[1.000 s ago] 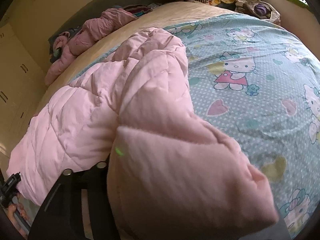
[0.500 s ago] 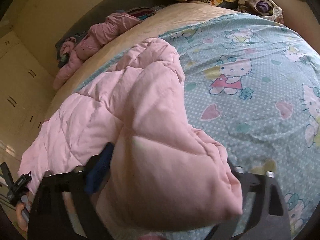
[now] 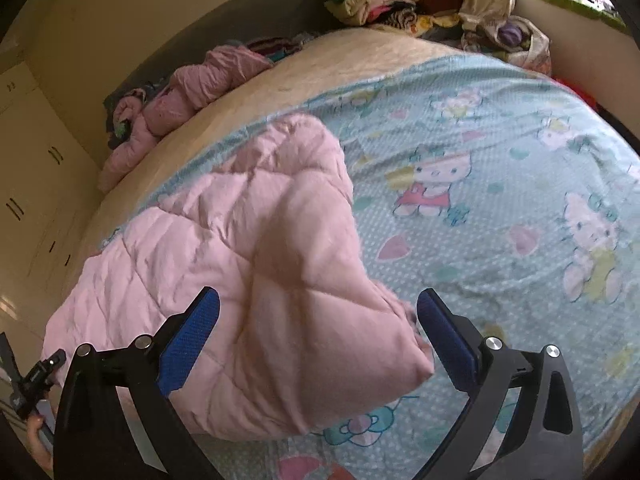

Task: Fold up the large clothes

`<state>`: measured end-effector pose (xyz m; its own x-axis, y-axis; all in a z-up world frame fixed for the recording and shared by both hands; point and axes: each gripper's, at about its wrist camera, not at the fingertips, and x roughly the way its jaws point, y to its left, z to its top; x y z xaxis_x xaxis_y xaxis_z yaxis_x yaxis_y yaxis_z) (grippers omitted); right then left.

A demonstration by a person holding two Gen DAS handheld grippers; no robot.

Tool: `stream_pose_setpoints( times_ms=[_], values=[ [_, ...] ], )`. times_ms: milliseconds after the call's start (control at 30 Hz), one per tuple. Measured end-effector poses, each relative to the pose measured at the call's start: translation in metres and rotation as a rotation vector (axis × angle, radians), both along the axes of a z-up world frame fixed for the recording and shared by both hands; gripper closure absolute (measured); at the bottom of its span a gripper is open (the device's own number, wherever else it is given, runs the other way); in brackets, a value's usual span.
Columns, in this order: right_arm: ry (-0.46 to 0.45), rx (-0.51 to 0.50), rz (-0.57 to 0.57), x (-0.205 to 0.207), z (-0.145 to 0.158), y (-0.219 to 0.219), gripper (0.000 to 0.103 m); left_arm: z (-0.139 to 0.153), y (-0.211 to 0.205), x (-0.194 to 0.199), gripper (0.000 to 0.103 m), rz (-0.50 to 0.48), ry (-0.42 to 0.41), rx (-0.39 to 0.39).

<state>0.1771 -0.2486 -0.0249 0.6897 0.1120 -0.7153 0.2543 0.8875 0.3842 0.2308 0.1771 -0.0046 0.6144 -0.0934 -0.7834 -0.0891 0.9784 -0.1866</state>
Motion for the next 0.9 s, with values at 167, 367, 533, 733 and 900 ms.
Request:
stream_pose_setpoints(
  times_ms=[167,367,533,733,900],
  values=[
    [-0.036,-0.028,0.017,-0.008,0.019,0.002,0.004,0.007,0.001,-0.005,0.010,0.010,-0.010,-0.003],
    [-0.085,-0.027,0.038,-0.023,0.039,0.010,0.004,0.024,0.002,-0.021,0.010,0.008,-0.051,0.010],
    [-0.141,-0.051,0.089,-0.041,0.060,0.030,0.004,0.047,-0.005,-0.044,0.010,-0.008,-0.121,0.021],
    [-0.232,-0.119,0.165,-0.076,0.084,0.060,0.004,0.069,-0.022,-0.085,0.010,-0.025,-0.223,0.014],
    [-0.296,-0.171,0.197,-0.109,0.095,0.080,0.004,0.075,-0.043,-0.117,0.010,-0.055,-0.270,0.017]
  ],
)
